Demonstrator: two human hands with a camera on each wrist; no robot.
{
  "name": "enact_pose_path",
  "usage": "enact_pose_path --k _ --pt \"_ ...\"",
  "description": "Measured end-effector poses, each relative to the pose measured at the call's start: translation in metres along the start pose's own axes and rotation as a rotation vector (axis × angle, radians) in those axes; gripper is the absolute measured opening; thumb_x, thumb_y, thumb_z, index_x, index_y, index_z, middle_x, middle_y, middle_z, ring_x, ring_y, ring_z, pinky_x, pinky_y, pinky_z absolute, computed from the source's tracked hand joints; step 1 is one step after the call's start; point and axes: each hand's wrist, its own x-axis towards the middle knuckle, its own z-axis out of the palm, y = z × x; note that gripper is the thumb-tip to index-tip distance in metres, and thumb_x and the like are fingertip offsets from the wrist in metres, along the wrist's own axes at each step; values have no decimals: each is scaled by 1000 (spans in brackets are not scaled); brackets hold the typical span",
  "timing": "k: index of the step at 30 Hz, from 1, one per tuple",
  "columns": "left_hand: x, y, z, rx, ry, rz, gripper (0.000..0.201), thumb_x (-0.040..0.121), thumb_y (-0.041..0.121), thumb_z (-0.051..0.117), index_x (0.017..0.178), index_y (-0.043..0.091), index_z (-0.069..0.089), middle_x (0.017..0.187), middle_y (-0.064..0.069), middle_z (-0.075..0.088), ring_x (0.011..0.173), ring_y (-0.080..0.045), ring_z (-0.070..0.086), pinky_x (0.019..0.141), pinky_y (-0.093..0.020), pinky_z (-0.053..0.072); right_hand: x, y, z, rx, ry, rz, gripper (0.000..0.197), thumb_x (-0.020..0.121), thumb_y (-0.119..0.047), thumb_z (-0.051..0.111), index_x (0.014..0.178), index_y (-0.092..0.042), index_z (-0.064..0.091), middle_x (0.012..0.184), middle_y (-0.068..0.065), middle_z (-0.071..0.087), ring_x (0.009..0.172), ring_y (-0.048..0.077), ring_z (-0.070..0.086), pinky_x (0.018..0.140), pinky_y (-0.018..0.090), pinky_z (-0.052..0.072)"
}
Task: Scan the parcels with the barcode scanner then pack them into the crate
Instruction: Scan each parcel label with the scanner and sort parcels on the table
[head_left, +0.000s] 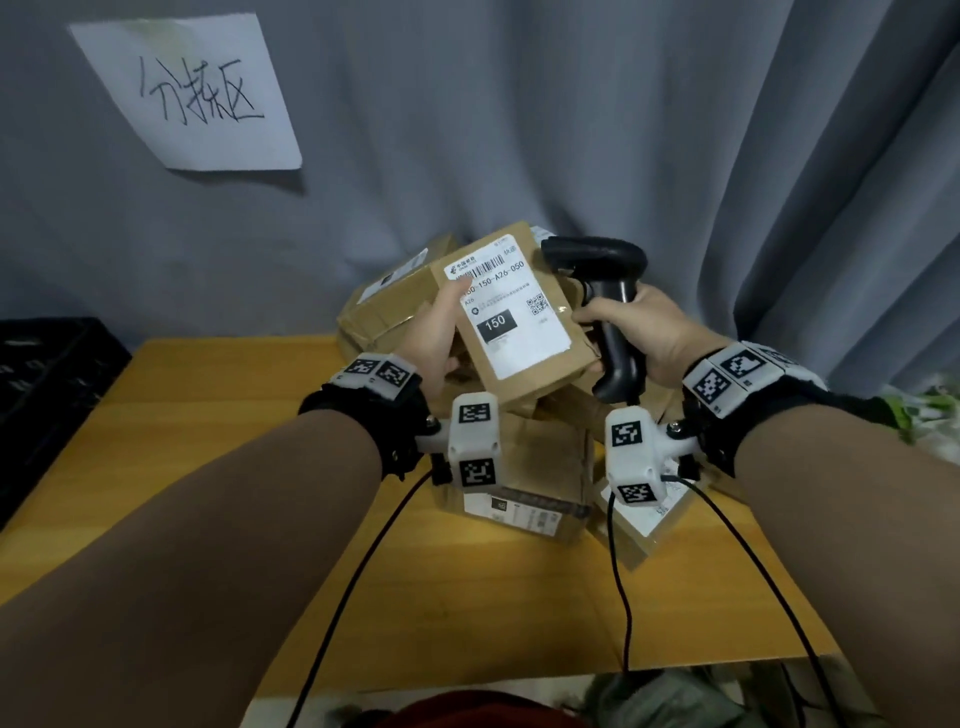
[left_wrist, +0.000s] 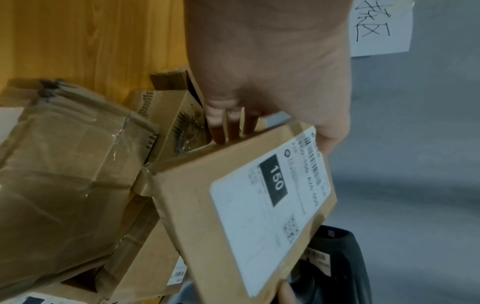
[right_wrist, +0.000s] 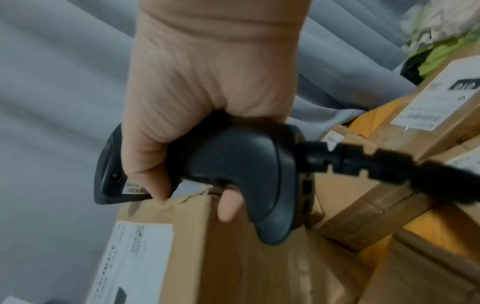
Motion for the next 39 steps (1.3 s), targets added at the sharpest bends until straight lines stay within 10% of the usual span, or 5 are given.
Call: enact_pose_path --k 16,27,39 --pt "-3 30 -99 46 -169 19 61 90 41 59 139 29 25 128 -5 51 74 -22 54 44 -24 49 11 2 94 238 24 24 30 80 -25 76 103 -10 64 78 7 69 56 18 65 48 27 51" --pt "15 43 -205 169 -79 61 69 92 26 57 147 30 17 107 -2 60 92 -22 61 67 -39 50 8 -36 176 -2 -30 -93 16 81 -15 71 93 -11 63 67 4 62 55 18 57 58 29 49" --pt "41 -10 -267 257 140 -77 90 80 23 74 146 23 12 122 -7 52 98 -24 54 81 -41 48 18 -14 273 -96 -55 194 16 85 -16 67 80 -1 64 64 12 62 49 18 53 52 27 46"
